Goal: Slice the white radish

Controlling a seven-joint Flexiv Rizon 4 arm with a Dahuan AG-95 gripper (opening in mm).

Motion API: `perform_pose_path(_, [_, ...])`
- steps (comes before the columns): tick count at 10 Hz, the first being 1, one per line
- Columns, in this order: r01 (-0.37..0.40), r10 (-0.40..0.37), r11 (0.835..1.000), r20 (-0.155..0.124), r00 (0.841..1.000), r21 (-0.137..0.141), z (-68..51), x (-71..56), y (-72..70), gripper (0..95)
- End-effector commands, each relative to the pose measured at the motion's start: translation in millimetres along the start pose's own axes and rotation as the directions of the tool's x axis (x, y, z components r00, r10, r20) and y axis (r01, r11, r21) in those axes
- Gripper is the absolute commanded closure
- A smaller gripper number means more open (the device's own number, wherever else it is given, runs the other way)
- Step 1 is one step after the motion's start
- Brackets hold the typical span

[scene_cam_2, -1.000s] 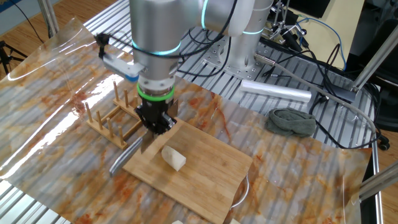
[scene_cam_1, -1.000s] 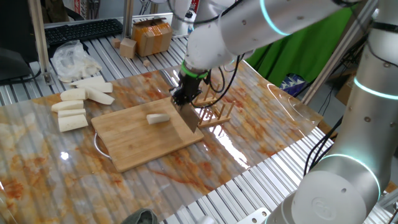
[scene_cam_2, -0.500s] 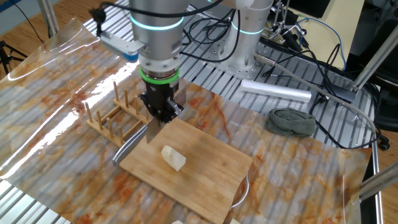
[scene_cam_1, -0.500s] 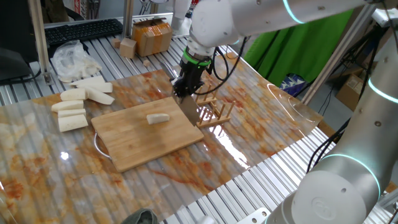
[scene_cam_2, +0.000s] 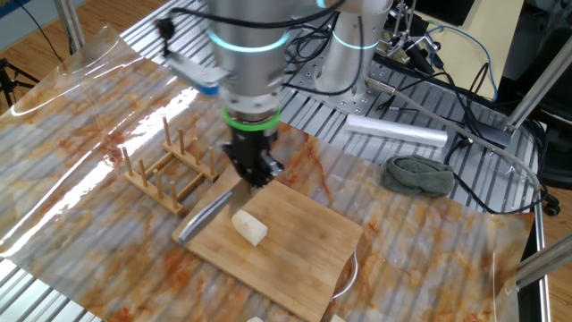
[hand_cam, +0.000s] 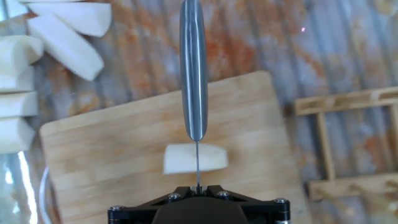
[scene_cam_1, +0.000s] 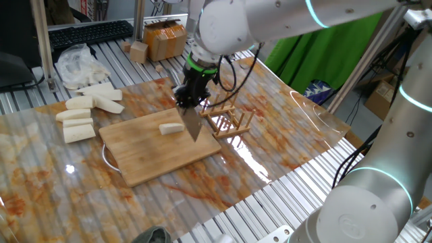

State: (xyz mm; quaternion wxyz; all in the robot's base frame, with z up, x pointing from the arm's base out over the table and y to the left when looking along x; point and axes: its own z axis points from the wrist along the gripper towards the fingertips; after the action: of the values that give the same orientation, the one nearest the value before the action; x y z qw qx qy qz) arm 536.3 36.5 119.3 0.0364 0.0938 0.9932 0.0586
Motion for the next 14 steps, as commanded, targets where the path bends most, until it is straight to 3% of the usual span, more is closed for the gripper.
perform_pose_path(1, [-0.006, 0.006, 1.0, 0.014, 1.0, 0.001, 7.6, 1.3, 10.4, 95.0])
perform_pose_path(6, [-0.023, 0.023, 1.0, 0.021, 1.0, 0.001, 22.8, 6.8, 24.2, 95.0])
perform_pose_path(10, [-0.004, 0.004, 1.0, 0.026, 1.0, 0.001, 37.5, 6.9, 25.8, 95.0])
perform_pose_path(14, [0.006, -0.006, 1.0, 0.026, 1.0, 0.005, 41.6, 2.0, 28.9, 95.0])
